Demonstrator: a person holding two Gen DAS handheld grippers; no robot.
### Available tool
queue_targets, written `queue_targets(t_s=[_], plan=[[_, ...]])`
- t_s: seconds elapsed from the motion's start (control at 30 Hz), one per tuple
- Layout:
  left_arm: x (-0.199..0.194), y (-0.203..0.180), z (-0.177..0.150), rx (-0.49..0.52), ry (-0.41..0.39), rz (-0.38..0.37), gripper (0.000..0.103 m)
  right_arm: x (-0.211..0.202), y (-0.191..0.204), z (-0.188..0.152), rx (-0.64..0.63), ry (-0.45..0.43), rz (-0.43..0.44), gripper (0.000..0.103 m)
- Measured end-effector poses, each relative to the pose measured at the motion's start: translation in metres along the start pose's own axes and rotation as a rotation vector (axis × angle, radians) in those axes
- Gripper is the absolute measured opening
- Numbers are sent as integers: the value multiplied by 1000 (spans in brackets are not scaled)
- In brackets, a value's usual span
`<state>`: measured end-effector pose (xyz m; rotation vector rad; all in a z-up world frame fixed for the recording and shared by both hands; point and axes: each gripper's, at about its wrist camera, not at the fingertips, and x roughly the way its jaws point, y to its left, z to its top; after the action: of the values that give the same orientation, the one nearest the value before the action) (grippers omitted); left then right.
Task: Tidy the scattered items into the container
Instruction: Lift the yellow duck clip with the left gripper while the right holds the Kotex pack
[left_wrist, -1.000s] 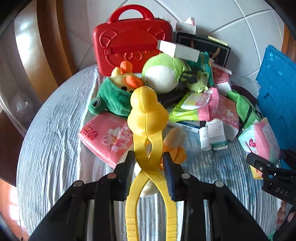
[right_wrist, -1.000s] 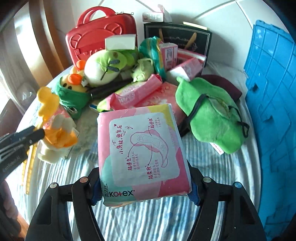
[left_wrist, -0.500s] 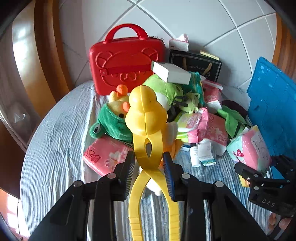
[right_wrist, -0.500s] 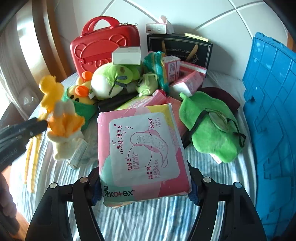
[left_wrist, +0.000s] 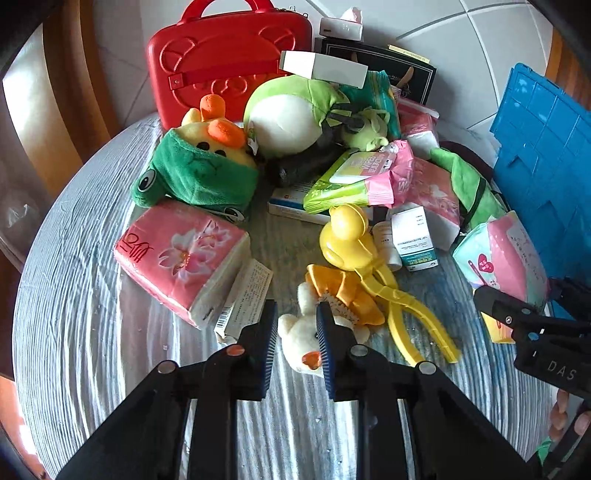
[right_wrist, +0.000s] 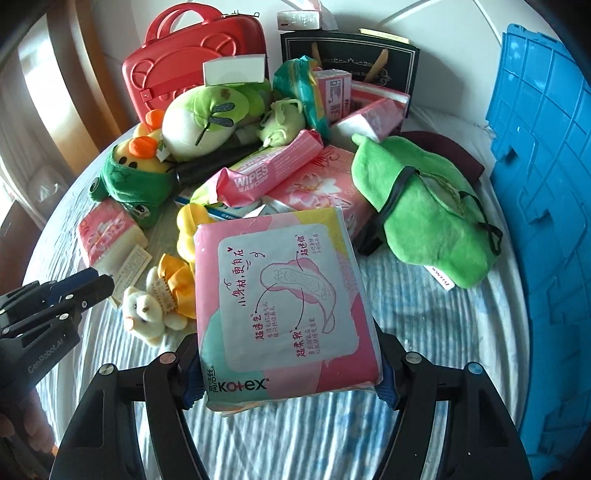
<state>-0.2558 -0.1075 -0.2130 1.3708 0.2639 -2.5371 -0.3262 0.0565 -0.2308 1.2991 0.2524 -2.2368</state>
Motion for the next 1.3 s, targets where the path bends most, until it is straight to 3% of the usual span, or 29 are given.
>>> queue_targets(t_s=[0.07, 0.23, 0.53, 0.6, 0.7, 0.83, 0.97, 1.1, 1.23, 1.27, 1.3], plan=[[4, -10, 3, 8, 16, -19, 23, 1, -5, -1, 7, 2, -6, 70], [21, -37, 9, 6, 42, -43, 53, 4, -24, -7, 37, 16, -23, 70], [75, -73, 18, -96, 144, -72, 54, 23, -67, -15, 92, 56, -38, 71], [88, -78, 18, -106, 158, -41, 54, 29, -72, -15, 95, 63, -33, 71], [96, -90, 20, -60, 111, 28, 54, 37, -76, -14, 94, 71, -23, 71], [111, -98, 22, -11, 112, 95, 62, 47, -76, -12, 87, 82, -7, 71], [104, -87, 12, 16, 127, 73, 62, 50, -71, -10, 79, 83, 24, 71], [96, -58, 0, -26, 127, 67, 63, 50, -66, -11, 75, 80, 50, 71], [99, -57, 4, -33, 115, 76, 63, 56, -60, -13, 74, 86, 56, 71], [100, -58, 4, -37, 106, 76, 63, 57, -58, -13, 71, 88, 54, 71], [100, -59, 5, -35, 95, 77, 54, 57, -56, -13, 63, 87, 48, 71]])
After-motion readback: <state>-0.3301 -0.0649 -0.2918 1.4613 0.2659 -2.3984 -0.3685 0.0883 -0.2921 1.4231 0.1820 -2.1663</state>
